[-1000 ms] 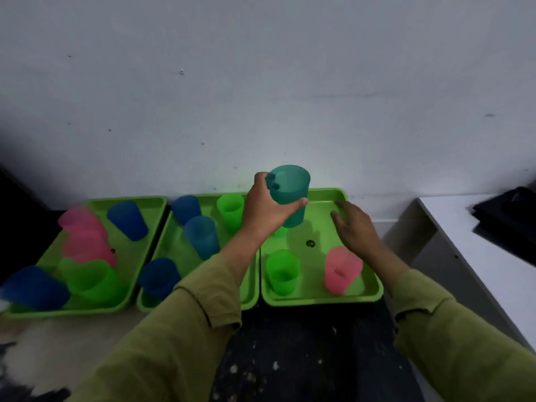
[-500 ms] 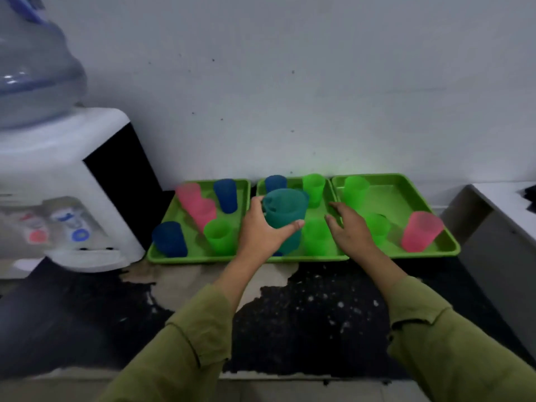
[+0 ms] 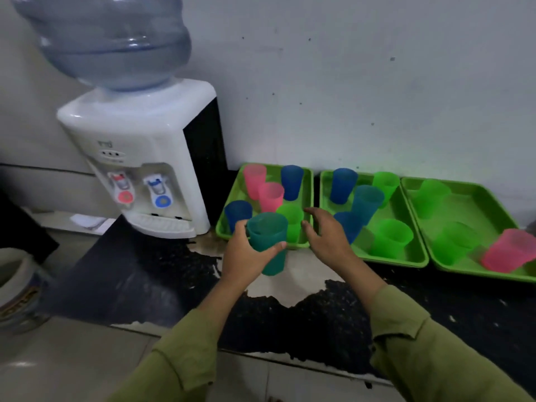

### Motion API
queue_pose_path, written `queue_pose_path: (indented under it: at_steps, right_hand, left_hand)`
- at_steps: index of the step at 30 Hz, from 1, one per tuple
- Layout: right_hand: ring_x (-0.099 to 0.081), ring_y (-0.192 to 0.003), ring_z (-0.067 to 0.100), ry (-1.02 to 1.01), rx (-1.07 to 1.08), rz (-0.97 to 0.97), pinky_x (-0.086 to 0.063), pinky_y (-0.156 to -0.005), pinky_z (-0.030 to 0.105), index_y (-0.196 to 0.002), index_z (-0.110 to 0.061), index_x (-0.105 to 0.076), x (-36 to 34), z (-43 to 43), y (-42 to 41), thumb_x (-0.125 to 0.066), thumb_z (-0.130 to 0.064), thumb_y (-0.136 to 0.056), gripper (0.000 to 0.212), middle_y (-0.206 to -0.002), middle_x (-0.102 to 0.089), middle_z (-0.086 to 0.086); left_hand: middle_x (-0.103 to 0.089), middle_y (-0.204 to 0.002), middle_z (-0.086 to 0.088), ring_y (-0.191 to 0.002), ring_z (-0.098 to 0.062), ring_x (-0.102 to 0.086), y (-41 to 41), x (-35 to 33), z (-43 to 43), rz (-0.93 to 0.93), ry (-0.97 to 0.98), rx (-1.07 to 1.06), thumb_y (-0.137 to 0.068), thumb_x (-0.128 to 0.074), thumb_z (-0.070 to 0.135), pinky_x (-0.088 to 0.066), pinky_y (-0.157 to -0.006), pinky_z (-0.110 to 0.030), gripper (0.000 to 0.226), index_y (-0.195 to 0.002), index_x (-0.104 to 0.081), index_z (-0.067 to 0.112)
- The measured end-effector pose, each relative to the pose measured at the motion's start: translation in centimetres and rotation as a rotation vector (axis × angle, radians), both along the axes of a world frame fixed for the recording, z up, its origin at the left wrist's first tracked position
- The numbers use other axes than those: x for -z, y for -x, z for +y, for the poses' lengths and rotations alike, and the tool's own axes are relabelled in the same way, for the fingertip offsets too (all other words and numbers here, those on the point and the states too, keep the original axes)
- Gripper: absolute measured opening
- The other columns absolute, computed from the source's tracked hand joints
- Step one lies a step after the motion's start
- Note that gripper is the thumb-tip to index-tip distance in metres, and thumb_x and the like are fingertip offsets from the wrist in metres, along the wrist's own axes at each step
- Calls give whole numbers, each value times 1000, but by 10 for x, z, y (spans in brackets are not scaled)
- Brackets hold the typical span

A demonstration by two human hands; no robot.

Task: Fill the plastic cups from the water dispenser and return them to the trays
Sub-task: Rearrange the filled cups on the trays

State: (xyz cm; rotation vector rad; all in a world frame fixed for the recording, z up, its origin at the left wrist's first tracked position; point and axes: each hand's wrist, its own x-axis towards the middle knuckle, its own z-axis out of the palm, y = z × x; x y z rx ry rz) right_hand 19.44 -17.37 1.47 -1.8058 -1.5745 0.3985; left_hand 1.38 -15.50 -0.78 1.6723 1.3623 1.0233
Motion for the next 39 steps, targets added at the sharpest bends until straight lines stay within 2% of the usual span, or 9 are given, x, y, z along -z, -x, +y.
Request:
queue_pose_path:
  at_steps: [3, 8, 13, 17, 24, 29, 32, 36, 39]
  right_hand:
    - [-49, -122, 24, -20, -32, 8, -34, -99, 27, -128, -7, -51, -4, 28, 20, -52, -19, -93, 37, -131, -54, 11]
    - [-51, -118, 26, -12, -55, 15, -37, -98, 31, -127, -7, -52, -8, 68, 58, -51, -17, -92, 36, -127, -56, 14]
    - [-54, -115, 28, -2, -92, 28, -38, -95, 29, -123, -5, -54, -4, 92, 97, -53, -17, -91, 34, -123, -59, 16]
    - [-50, -118, 28, 47, -114, 8, -34, -96, 26, -124, -5, -52, 2, 109, 125, -51, -18, -92, 34, -126, -56, 15]
    - [-48, -122, 28, 50, -38, 48, -36, -98, 28, -130, -7, -48, 5, 131, 183, -50, -21, -94, 38, -132, -52, 15]
    - [-54, -113, 30, 39, 35, 26, -40, -86, 27, -132, -8, -47, 5, 147, 214, -50, -22, -95, 40, -132, -53, 15]
    - [-53, -115, 29, 27, 61, 33, -40, -89, 28, -131, -8, -48, 5, 151, 225, -51, -20, -94, 39, -130, -54, 14]
    - [-56, -109, 25, 35, 86, 47, -45, -90, 30, -125, -9, -51, 6, 155, 236, -54, -20, -92, 35, -122, -57, 12]
    - [-59, -92, 22, 15, 135, 35, -46, -77, 28, -112, -10, -56, 8, 157, 241, -59, -20, -88, 26, -105, -62, 10]
  left_hand:
    - [-56, -97, 22, -86, 10, -55, 25, 8, 15, -15, 33, -26, -55, -84, 48, -45, -65, -8, 64, -103, -46, 30]
    - [-60, -107, 6, -98, -13, -60, 72, 22, 44, -18, 142, -60, -53, -84, 50, -54, -83, -38, 69, -107, -46, 28]
    - [-59, -100, 10, -92, -11, -59, 118, 31, 68, -1, 171, -137, -53, -84, 48, -50, -74, -30, 66, -103, -46, 30]
    - [-58, -102, 7, -92, -15, -58, 154, 40, 93, 48, 223, -163, -55, -84, 47, -50, -75, -32, 67, -106, -45, 27]
    - [-55, -102, 4, -90, -17, -55, 210, 47, 142, 131, 255, -82, -60, -83, 46, -47, -71, -28, 65, -105, -40, 27]
    - [-55, -101, 8, -93, -13, -55, 229, 46, 176, 115, 189, 30, -58, -83, 48, -48, -75, -28, 66, -106, -42, 30]
    - [-54, -100, 9, -90, -12, -55, 232, 42, 192, 124, 204, 80, -55, -83, 51, -46, -72, -26, 69, -105, -41, 30]
    - [-55, -97, 15, -88, -8, -56, 232, 39, 203, 100, 183, 133, -52, -84, 48, -43, -67, -19, 70, -105, -41, 32]
    - [-56, -101, 13, -89, -7, -55, 231, 38, 207, 79, 176, 174, -51, -85, 44, -44, -71, -20, 73, -108, -42, 31]
